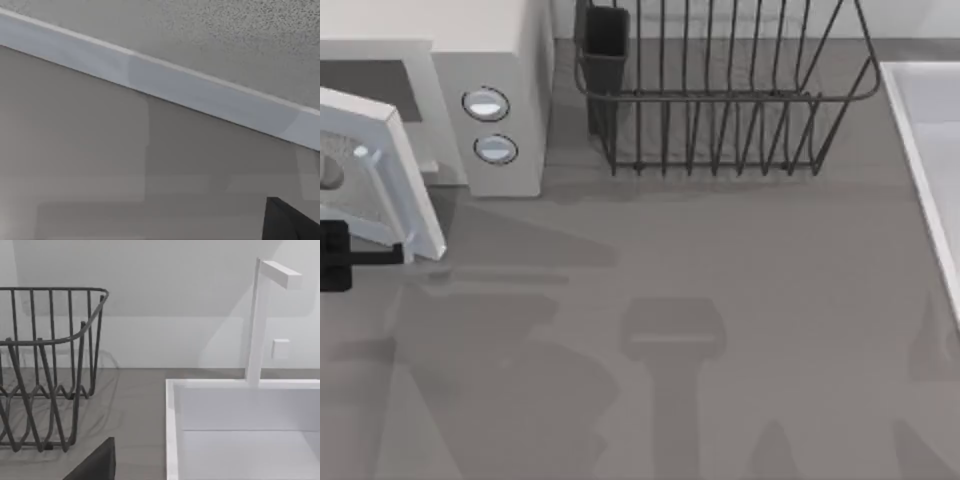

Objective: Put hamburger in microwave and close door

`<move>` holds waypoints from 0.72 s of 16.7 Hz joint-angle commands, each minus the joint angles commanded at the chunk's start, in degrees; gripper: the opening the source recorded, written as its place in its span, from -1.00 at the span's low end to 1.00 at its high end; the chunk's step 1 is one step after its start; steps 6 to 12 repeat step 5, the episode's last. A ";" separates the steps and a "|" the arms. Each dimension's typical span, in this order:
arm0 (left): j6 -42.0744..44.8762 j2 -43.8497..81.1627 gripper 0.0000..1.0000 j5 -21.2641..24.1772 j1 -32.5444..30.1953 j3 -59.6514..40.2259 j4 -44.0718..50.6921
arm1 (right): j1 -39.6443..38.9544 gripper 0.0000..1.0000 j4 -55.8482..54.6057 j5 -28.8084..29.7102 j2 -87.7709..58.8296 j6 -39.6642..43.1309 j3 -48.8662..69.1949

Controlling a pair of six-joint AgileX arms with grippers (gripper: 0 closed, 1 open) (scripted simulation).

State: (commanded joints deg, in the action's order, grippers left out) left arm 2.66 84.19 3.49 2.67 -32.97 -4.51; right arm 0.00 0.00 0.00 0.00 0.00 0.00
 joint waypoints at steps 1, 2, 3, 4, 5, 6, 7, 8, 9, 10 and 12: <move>-0.12 2.32 -1.00 -0.14 -0.20 -1.47 -1.07 | 0.00 1.00 0.00 0.00 0.00 0.00 0.00; -0.23 4.03 -1.00 -0.25 -0.37 -2.70 -1.98 | 0.00 1.00 0.00 0.00 0.00 0.00 0.00; -0.30 5.14 -1.00 -0.33 -0.50 -3.59 -2.64 | 0.00 1.00 0.00 0.00 0.00 0.00 0.00; -0.33 5.64 -1.00 -0.37 -0.56 -4.04 -2.97 | 0.00 1.00 0.00 0.00 0.00 0.00 0.00; -0.33 5.68 -1.00 -0.37 -0.57 -4.08 -3.00 | 0.00 1.00 0.00 0.00 0.00 0.00 0.00; -0.33 5.68 -1.00 -0.37 -0.57 -4.08 -3.00 | 0.00 1.00 0.00 0.00 0.00 0.00 0.00; -0.33 5.68 -1.00 -0.37 -0.57 -4.08 -3.00 | 0.00 1.00 0.00 0.00 0.00 0.00 0.00; -0.33 5.68 -1.00 -0.37 -0.57 -4.08 -3.00 | 0.00 1.00 0.00 0.00 0.00 0.00 0.00; -0.33 5.68 -1.00 -0.37 -0.57 -4.08 -3.00 | 0.00 1.00 0.00 0.00 0.00 0.00 0.00; -0.33 5.68 -1.00 -0.37 -0.57 -4.08 -3.00 | 0.00 1.00 0.00 0.00 0.00 0.00 0.00; -0.33 5.68 -1.00 -0.37 -0.57 -4.08 -3.00 | 0.00 1.00 0.00 0.00 0.00 0.00 0.00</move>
